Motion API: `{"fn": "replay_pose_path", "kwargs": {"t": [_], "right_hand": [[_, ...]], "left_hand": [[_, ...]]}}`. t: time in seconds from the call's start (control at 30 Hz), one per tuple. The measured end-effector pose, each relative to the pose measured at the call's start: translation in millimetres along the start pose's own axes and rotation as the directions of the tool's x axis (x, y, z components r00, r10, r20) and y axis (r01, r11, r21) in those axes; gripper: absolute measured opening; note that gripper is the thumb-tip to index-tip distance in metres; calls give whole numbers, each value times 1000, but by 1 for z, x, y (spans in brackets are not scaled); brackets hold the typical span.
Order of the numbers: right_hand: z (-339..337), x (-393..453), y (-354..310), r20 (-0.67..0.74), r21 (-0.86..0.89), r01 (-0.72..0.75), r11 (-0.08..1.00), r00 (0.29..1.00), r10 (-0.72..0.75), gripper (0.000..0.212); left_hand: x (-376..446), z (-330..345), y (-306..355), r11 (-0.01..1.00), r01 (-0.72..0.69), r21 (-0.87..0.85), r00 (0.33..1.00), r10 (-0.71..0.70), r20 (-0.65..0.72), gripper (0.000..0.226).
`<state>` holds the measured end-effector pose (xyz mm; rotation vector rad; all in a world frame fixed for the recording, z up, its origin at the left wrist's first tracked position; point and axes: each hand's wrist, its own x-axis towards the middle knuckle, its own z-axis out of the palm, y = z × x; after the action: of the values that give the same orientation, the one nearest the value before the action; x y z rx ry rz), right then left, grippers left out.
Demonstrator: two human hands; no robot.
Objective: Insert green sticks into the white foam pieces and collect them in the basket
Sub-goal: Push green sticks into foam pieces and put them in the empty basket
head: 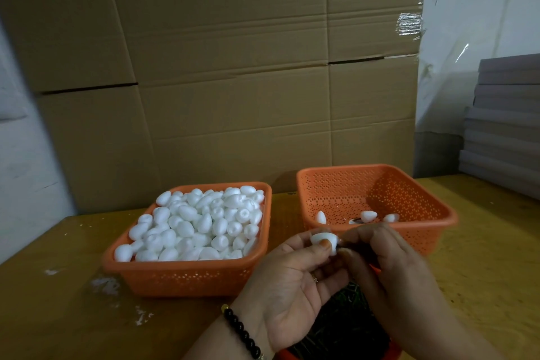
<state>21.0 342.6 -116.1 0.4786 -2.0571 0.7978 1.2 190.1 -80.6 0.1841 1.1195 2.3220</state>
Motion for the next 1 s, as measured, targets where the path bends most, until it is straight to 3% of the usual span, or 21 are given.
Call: {"fn": "replay_pose_path", "kwargs": {"t": [0.23, 0.63, 0.87, 1.0], "right_hand": [[0, 1, 1, -16, -17, 5, 1000, 1000, -5, 3], [-1, 2, -1, -10, -5, 0, 1000, 1000, 0, 15], [-1, 0, 0, 0, 29, -20, 999, 1000, 20, 2], [-3, -2, -2, 6, 92, -41, 995, 999, 41, 15]], "left_hand": [[0, -2, -2, 1000, 1, 16, 1000, -1, 1, 40], [0, -1, -2, 1000, -4, 6, 1000, 4, 27, 37], [0, -2, -2, 1000, -4, 0, 1000, 4, 18, 41], [0, -3, -1, 1000, -8, -2, 999, 8, 34, 36]]}}
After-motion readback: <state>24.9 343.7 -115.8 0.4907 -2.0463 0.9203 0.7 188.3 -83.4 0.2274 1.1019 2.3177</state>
